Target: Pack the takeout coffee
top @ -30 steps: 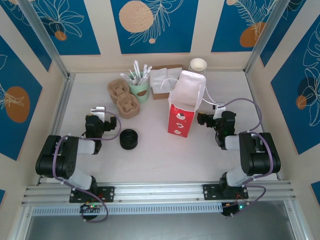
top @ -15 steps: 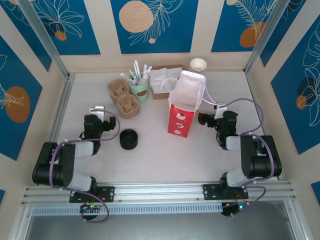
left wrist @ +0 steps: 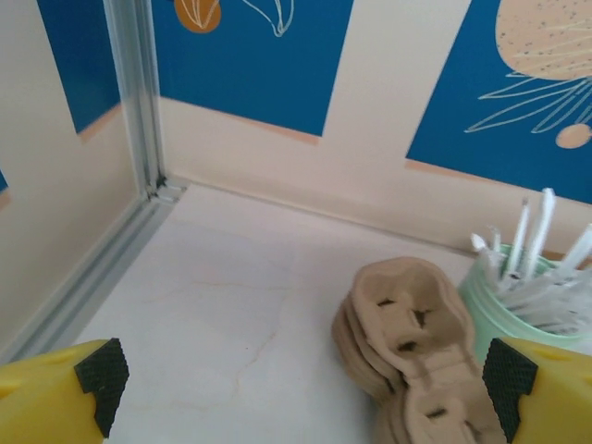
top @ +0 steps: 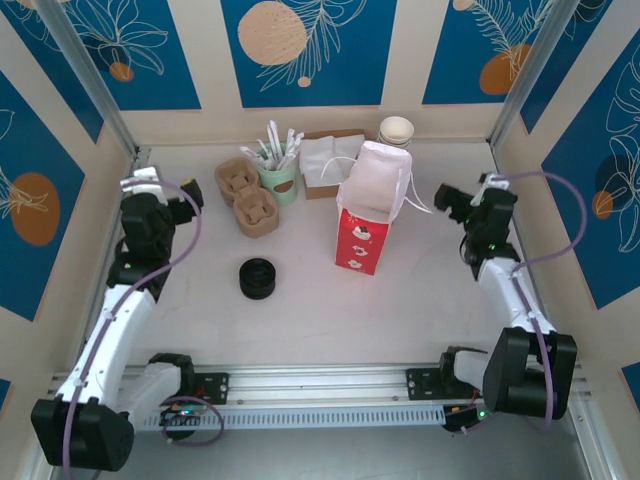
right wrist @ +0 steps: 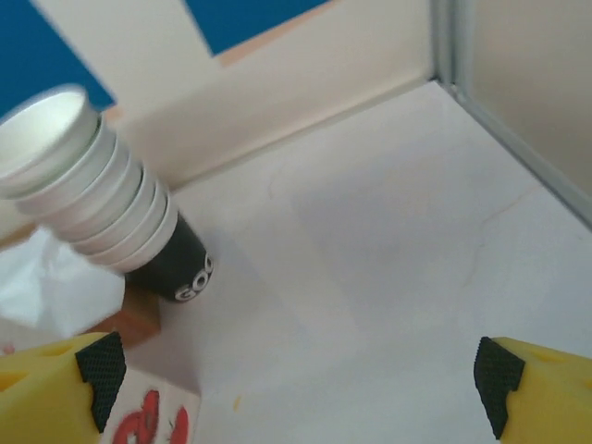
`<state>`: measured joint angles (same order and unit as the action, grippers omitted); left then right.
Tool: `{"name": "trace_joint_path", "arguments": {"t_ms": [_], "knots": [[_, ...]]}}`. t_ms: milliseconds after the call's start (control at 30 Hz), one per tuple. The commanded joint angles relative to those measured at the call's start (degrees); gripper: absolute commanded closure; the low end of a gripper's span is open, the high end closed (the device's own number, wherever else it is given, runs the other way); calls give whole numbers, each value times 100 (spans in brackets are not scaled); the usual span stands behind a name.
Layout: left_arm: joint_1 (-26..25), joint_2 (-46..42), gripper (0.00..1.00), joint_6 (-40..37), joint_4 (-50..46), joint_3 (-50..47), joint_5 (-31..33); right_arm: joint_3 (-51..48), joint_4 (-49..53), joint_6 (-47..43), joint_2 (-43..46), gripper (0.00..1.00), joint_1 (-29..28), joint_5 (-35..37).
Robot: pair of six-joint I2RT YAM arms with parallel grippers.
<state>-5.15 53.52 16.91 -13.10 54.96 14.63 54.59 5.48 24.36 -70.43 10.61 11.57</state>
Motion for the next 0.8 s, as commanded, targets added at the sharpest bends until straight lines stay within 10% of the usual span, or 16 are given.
{"name": "trace_joint_path", "arguments": {"t_ms": [0,767], "knots": [[-30,1,0,586,-1695,596,-616,1415,1977,697,-701,1,22,-395],[-25,-116,0,197,-3425,1537,-1244,7992,4215,413,-5421,42,-1064,-774]]}}
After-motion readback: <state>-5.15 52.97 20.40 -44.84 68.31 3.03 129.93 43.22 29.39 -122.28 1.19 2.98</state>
